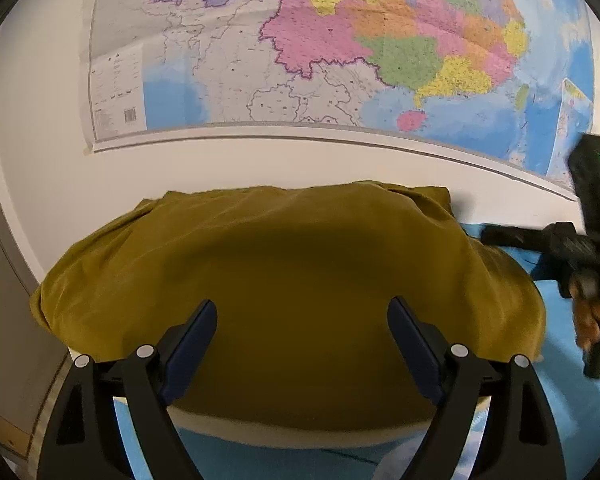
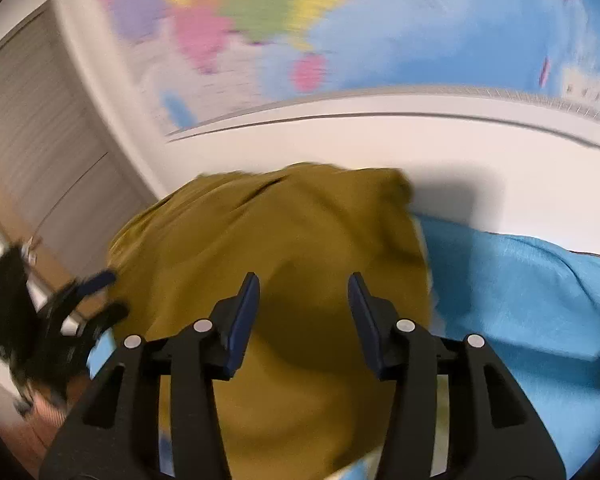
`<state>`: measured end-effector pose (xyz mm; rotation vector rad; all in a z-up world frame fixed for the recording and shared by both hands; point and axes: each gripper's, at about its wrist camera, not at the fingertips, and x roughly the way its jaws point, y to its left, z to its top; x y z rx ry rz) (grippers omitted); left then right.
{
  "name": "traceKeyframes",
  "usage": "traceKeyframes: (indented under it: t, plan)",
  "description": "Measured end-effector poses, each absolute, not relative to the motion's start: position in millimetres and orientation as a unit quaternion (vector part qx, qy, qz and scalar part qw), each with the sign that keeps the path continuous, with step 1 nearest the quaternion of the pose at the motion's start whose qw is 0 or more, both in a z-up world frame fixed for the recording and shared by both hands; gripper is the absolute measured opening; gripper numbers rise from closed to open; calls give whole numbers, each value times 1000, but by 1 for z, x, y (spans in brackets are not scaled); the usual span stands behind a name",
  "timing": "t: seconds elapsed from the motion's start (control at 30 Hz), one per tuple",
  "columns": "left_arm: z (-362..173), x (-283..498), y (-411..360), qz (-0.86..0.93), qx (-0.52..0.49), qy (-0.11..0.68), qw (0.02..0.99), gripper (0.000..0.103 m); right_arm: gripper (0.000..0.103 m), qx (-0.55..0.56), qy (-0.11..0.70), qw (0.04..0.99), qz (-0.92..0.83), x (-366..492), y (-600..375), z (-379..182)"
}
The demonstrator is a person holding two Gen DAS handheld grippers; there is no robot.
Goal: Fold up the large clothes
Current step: 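Press the shirt flat on the stack with both open grippers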
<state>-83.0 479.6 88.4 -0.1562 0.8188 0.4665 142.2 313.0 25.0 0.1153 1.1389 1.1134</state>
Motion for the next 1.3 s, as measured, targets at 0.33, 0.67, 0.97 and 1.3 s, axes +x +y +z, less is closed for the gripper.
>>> traceKeyframes:
  t: [0.33,0.67,0.97,1.3]
  plan:
    - [74,-93,471,242,-70,403,880,84,49,-15,478,722,500,76,292,27]
    - [66,-105,465,239,-89,411,875,87,50,-31,475,719,507,48,283,32]
    - [70,-122,443,256,-121,400,872,88,58,-17,460,735,498,28,270,50]
    - [81,-143,400,266,-111,380,879,96,64,-8,467,728,501,10,253,58]
